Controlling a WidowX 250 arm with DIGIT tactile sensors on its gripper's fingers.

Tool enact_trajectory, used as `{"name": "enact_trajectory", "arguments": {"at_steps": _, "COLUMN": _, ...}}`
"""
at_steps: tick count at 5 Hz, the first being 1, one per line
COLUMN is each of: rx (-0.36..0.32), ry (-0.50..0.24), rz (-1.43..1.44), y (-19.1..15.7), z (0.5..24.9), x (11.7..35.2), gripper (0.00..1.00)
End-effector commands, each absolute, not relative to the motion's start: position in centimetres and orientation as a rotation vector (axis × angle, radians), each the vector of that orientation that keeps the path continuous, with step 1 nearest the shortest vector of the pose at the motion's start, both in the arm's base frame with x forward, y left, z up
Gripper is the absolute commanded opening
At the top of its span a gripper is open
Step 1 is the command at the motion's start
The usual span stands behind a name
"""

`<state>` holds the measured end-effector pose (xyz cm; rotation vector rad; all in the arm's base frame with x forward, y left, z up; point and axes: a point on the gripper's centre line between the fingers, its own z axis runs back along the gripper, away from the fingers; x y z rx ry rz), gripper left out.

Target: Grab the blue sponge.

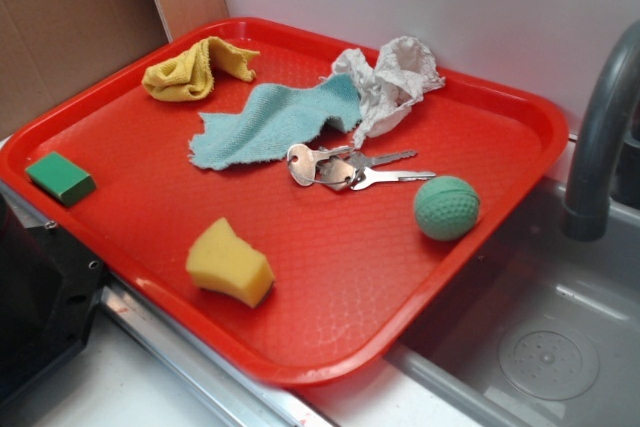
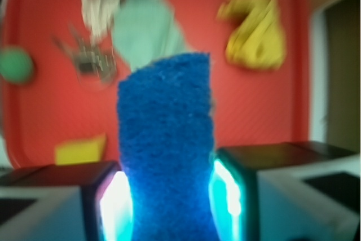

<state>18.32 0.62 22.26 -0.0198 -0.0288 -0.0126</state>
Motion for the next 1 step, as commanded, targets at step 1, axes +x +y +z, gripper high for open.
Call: {"name": "enact_trajectory", "arguments": {"at_steps": 1, "rx": 0.042, "ry": -0.043, "rz": -0.025, "y": -0.81, "z": 23.4, "x": 19.97, "gripper": 0.0}}
